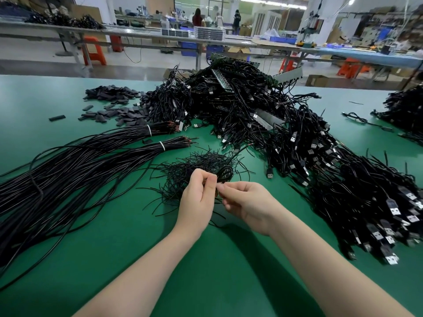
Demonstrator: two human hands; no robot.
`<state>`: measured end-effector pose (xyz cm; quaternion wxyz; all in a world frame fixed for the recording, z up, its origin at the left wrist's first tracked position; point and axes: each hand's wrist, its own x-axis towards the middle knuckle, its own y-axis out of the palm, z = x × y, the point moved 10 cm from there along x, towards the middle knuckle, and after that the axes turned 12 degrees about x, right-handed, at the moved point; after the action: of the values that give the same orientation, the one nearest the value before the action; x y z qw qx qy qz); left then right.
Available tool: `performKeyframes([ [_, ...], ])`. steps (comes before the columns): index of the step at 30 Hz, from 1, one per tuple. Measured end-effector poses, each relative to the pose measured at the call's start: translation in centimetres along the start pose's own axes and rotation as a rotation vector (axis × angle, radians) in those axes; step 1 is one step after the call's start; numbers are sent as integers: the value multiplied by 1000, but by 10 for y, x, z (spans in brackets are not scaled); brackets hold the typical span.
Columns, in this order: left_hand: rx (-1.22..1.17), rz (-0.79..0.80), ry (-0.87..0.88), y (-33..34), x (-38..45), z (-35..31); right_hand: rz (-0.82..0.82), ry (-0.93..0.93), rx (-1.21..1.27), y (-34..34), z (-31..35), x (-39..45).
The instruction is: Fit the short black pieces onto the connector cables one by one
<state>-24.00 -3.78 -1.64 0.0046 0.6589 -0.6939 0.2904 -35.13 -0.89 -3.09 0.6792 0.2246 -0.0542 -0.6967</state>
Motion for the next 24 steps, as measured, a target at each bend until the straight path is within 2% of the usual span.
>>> performKeyframes([
  [3,6,23,40,-1,0,-8,-27,-21,-70,-5,6,-4],
  [12,34,23,40,-1,-3,-19,-166,-298,-200,-18,27,-18],
  [17,182,2,62,-1,-5,-25,-232,-357,-480,-26,53,-23],
  [21,108,87,22,15,-14,-27,-260,-434,-797,-22,75,-26],
  [24,33,80,-48,13,-12,-19,-250,-475,-935,-12,75,-29],
])
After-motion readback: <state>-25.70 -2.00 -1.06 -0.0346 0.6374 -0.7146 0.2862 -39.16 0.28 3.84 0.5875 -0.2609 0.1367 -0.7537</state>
